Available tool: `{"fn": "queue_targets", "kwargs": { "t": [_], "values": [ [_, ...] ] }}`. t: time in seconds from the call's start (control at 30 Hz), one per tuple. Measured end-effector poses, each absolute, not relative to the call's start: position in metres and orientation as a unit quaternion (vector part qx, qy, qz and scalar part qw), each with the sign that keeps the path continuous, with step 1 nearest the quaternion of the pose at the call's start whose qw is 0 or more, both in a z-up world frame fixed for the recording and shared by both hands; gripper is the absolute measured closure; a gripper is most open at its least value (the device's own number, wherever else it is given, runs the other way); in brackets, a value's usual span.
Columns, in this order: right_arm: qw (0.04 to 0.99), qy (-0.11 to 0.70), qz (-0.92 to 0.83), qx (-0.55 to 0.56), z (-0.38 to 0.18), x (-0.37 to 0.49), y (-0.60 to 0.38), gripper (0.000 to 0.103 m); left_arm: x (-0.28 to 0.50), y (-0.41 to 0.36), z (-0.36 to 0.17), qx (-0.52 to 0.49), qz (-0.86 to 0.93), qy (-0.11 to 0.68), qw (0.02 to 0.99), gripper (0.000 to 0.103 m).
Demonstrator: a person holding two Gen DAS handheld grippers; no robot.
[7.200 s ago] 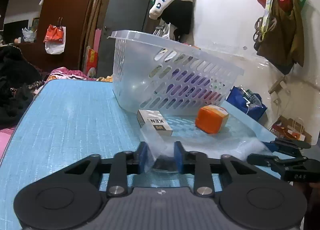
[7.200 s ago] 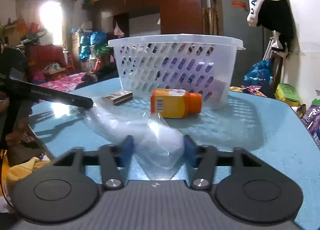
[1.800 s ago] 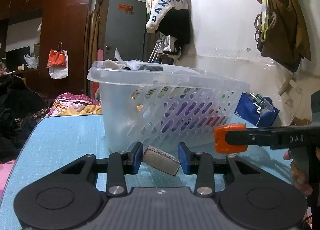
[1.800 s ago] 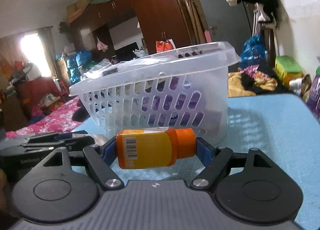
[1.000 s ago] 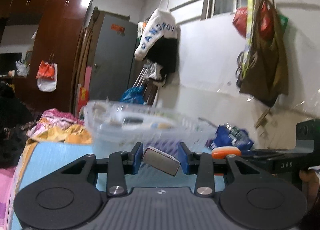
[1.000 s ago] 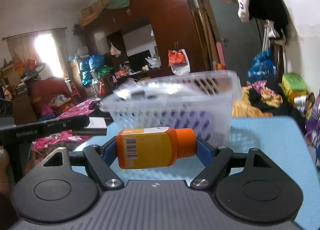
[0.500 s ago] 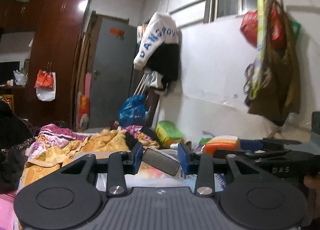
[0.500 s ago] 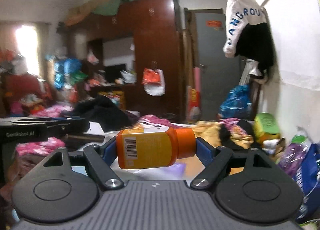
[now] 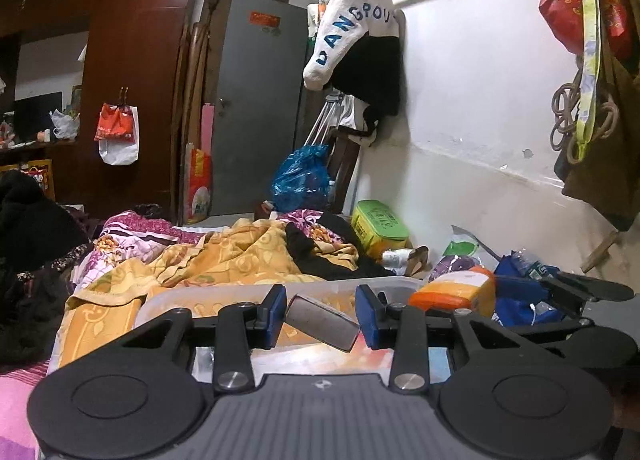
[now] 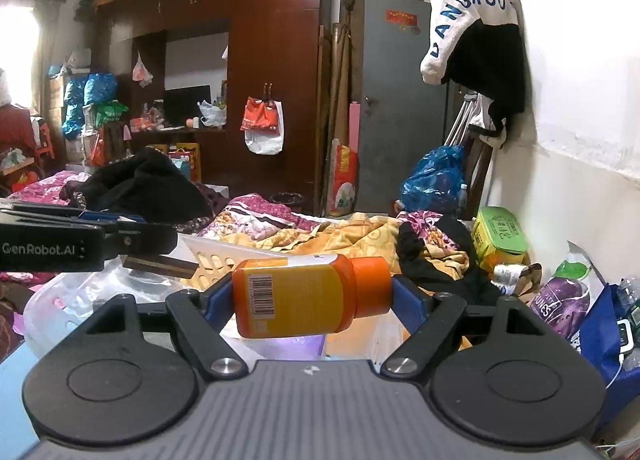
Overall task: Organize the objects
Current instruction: 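Carry the pack with the left tool while the right tool carries the bottle into the basket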
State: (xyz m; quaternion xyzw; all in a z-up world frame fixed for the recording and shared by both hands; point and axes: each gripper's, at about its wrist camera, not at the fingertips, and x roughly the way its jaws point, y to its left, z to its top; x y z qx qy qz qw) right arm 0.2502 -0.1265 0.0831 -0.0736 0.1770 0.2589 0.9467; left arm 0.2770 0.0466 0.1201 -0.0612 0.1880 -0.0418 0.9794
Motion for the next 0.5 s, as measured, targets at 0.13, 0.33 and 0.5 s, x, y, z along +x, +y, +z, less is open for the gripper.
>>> {"fn": "queue_targets", "kwargs": {
  "t": [0.13,0.33,0.5],
  "values": [
    [0.946,0.188,0.251,-0.080,0.079,0.255,-0.124,0.021,0.279,0.046,0.117,-0.059,-0.033,0.188,0.980,0.061],
    [0.944,0.204,0.246,-0.088,0.070,0.261,-0.119,0.021,0.287,0.045,0.110,-0.052,-0.026,0.201,0.978,0.061],
    [0.938,0.222,0.254,-0.073,0.072,0.266,-0.123,0.020,0.285,0.041,0.109,-0.034,-0.023,0.200,0.979,0.057]
  ]
}}
